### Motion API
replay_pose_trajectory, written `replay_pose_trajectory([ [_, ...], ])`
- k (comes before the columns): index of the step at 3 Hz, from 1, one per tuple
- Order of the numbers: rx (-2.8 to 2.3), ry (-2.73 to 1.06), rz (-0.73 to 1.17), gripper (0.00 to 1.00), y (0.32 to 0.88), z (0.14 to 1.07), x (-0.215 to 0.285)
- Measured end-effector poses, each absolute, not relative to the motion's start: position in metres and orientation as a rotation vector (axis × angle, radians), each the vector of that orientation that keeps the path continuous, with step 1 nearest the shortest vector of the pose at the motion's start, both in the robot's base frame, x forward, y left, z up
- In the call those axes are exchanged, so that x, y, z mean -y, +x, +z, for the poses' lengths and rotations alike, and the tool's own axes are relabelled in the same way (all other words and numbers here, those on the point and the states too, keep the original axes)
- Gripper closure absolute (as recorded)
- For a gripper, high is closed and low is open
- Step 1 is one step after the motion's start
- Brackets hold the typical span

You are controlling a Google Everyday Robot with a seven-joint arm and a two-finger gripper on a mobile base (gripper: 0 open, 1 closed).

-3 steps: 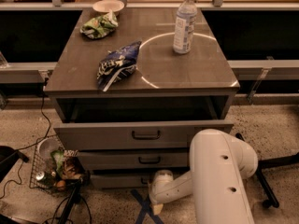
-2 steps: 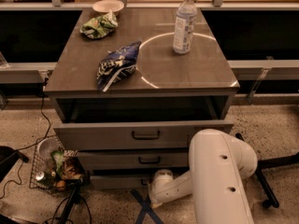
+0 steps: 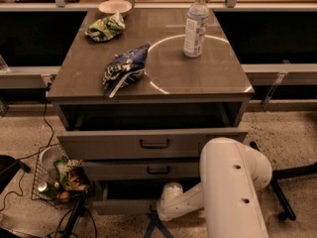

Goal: Open bottom drawer

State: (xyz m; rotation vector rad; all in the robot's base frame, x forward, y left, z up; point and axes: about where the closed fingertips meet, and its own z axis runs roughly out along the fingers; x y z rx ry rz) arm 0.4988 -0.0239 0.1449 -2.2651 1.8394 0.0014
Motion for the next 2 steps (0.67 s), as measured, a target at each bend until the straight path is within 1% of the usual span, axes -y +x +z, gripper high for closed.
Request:
replay_pose_trajectory([
  [1,-1.839,-2.265,0.001,1.00,0.4981,0.1454,0.0238],
  [2,-1.839,-2.265,0.002,1.00,0.4980,0.1454,0.0238],
])
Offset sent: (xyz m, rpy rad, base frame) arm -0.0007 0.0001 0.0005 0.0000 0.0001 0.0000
